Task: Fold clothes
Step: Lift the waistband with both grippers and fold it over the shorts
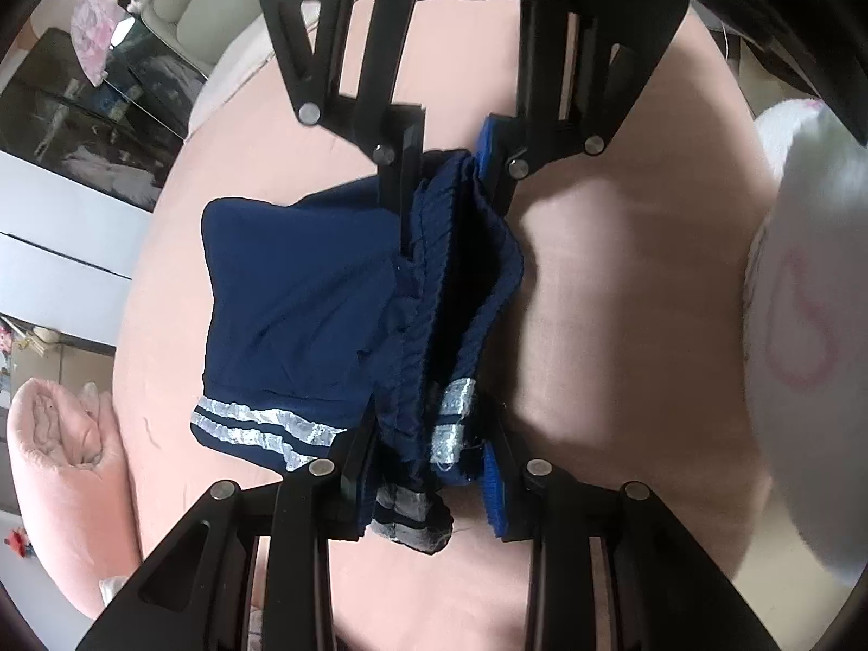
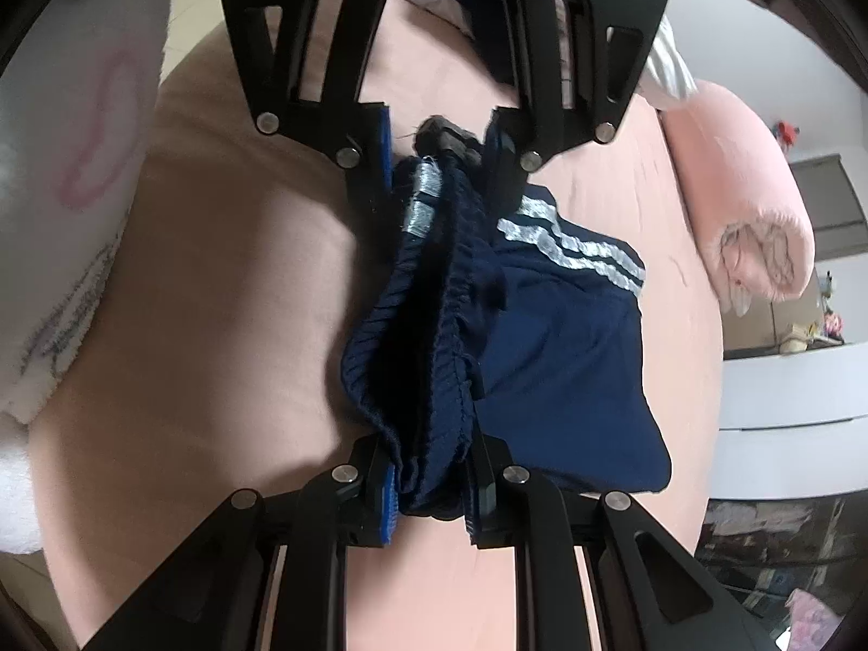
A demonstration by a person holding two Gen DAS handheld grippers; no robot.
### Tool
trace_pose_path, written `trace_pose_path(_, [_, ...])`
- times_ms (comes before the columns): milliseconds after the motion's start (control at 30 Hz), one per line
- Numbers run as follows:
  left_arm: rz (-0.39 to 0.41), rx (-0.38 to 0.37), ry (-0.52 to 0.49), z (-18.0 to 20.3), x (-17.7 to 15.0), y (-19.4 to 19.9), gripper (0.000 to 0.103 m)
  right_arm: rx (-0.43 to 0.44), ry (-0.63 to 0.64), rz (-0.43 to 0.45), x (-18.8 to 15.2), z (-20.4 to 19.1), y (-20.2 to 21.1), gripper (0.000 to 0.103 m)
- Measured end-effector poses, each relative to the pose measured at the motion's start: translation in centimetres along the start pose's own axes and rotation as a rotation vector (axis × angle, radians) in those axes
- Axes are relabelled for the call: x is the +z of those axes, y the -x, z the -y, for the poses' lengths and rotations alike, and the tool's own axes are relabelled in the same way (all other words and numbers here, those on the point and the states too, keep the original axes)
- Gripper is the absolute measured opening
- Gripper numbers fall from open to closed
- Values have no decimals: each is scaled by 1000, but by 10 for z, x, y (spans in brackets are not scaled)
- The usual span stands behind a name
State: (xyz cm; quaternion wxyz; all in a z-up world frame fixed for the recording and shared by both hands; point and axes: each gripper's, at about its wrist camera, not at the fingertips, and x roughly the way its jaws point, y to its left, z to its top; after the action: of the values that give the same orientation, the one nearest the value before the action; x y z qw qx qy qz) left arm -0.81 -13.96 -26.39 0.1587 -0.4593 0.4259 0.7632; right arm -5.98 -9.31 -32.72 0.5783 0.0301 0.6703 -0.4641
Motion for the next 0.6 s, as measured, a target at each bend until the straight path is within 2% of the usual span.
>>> trace_pose_path(233, [5,15,-1,-9,12,16,28,-28,-38,-9,-9,1,21,16])
trace_pose_path(367, [-4,-29,20,-17,17,27,28,-39,-51,-8,-11,4,35,16])
trace_pose_path(600, [-7,-30,-22,-28,22,39,28,-49,-36,-14,-7,15,48,16])
